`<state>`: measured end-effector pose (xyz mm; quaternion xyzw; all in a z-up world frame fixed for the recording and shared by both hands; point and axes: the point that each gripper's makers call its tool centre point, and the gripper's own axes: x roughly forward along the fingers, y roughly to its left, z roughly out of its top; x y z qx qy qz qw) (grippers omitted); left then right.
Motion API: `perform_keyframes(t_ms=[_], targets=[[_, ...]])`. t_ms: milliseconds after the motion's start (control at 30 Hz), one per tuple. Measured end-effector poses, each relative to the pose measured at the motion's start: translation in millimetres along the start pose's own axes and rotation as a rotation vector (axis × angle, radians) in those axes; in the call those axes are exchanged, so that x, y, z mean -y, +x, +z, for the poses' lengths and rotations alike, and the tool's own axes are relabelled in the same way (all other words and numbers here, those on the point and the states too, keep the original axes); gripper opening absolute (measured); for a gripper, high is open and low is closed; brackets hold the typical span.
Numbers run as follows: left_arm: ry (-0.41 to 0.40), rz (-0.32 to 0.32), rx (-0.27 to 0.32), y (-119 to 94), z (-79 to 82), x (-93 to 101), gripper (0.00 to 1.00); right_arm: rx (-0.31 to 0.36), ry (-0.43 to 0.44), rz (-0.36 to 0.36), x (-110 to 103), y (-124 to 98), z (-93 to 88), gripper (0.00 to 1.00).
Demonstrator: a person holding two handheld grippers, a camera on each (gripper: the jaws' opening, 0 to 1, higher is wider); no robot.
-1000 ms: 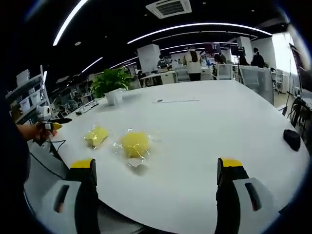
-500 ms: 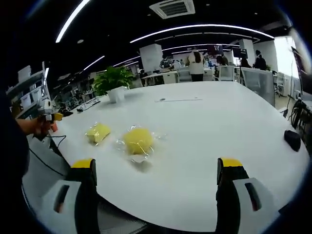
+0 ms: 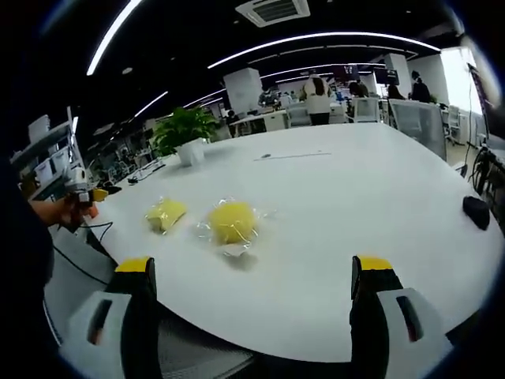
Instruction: Compare the silicone blocks by pressing each to a similar depth, holding the contact briefly, and releasing to observe deformation and rebound differences across the visible hardness samples.
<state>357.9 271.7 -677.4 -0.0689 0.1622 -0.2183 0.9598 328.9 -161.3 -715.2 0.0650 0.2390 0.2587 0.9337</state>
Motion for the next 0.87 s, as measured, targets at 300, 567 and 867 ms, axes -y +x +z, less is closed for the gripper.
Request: perform_keyframes(t_ms=[300,567,867], targets=[[-0.005,0.001,-0.019,-1,-4.9,2.5,1.00,0.001,-0.008,0.018,-6,6,2.5,0.96],[0.040,-0.036,0.014,0,-0.8,13.2,1.00,0.004,-0.024,0.037,-12,11,6.1,0.96],[0.045,-0.002,0.033,-5,5.8,2.1,1.00,0.000,0.017,0.048,-11,12,3.3,0.96]])
